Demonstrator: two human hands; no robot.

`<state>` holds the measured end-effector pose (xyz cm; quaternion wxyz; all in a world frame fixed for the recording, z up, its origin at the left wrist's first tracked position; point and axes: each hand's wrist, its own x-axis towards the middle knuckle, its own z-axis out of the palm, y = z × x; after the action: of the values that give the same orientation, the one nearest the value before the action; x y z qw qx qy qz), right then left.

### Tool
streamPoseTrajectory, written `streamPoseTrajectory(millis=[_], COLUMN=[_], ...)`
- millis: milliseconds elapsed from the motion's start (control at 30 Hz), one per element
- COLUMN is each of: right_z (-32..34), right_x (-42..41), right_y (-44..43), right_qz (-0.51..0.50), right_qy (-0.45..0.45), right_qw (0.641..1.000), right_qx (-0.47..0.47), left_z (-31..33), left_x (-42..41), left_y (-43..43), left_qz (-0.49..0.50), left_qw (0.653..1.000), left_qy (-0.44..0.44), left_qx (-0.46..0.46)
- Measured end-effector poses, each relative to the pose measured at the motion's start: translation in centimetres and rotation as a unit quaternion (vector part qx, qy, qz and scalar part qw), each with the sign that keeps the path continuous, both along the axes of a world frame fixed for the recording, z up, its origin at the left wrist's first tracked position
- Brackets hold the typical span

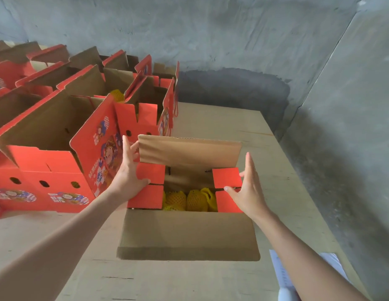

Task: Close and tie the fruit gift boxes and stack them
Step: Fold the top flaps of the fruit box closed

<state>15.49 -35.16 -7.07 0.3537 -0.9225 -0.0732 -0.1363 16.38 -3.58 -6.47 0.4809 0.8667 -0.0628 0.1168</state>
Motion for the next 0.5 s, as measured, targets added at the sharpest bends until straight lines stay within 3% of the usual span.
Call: streamPoseTrajectory(millis=[67,167,233,300,367,433,500], right_z=[0.6,2.6,3.4,3.3,2.7,2.1,2.0], right_x=[0.4,1.3,1.4,1.2,0.9,0.9,1.1], right_y=[-0.2,-1.9,-3.3,-3.7,-3.4,-3.1,-2.9], right_qz=[0.009,0.079,0.13,0.128,0.104,0.094,0.109], right_qy=[0.057,0.162,0.202,0.188,0.14,0.103,0.095], right_qw=[0.997,0.965,0.943,0.953,0.982,0.99,0.989], right_qx=[0.043,0.191,0.228,0.198,0.079,0.006,0.0], left_z=[0.3,0.0,-0.8,-1.0,-0.9,-0.8,-0.8], left_x=[0.0,-1.0,-2.0,-2.9,-2.8,-1.9,-1.0], left_y=[0.3,1.3,2.3,3.1,3.2,3.1,2.6], left_qz=[0.017,-0.019,-0.058,-0.104,-0.125,-0.094,-0.067], left_qw=[1.0,0.993,0.995,0.994,0.991,0.994,0.99], left_qy=[-0.011,-0.054,-0.04,0.013,0.038,0.042,0.046], left_qx=[0.022,0.103,0.073,0.012,-0.01,0.043,0.119])
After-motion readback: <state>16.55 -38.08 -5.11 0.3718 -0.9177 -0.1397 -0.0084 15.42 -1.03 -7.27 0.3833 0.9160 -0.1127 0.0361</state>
